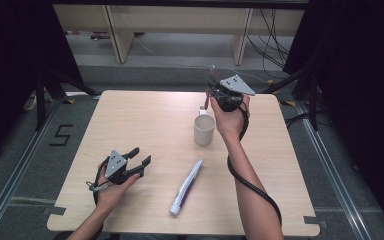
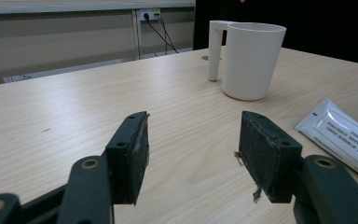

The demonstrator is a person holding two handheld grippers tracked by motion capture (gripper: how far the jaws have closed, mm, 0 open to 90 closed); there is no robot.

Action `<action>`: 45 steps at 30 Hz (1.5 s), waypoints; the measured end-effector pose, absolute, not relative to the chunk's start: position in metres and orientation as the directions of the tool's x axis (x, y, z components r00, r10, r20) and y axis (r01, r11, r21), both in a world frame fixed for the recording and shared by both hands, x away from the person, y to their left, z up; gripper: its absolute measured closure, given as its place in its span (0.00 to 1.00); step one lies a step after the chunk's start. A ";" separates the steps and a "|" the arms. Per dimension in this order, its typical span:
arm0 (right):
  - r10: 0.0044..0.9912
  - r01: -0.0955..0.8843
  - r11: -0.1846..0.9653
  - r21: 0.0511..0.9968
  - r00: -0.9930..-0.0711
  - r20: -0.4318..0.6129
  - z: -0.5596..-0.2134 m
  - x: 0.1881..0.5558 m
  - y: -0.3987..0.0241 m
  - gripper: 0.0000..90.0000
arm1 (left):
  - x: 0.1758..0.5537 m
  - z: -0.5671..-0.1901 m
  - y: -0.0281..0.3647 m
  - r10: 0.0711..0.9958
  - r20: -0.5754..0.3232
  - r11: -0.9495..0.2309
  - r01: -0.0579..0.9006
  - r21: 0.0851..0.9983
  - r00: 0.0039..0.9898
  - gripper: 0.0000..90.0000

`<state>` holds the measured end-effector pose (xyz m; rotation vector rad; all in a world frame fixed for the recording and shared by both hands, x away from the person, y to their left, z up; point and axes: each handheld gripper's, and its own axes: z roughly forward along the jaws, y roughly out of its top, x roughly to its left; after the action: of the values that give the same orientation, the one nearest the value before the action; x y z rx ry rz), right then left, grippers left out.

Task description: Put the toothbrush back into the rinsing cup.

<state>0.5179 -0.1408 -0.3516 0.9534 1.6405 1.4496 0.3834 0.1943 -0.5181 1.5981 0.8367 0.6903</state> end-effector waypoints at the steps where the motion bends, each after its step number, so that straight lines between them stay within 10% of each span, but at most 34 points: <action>1: 0.893 0.056 0.085 0.995 -0.448 -0.051 -0.352 0.519 -0.141 0.93 | 0.383 -0.518 0.194 0.820 -0.005 -0.100 0.151 0.984 0.572 0.47; 45: 0.897 0.090 0.099 0.991 -0.439 -0.050 -0.367 0.552 -0.131 0.93 | 0.384 -0.522 0.193 0.814 0.026 -0.119 0.122 0.985 0.581 0.46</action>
<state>0.5520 -0.1307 -0.3674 0.9838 1.6573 1.4170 0.3836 0.1929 -0.5223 1.6048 0.8039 0.7143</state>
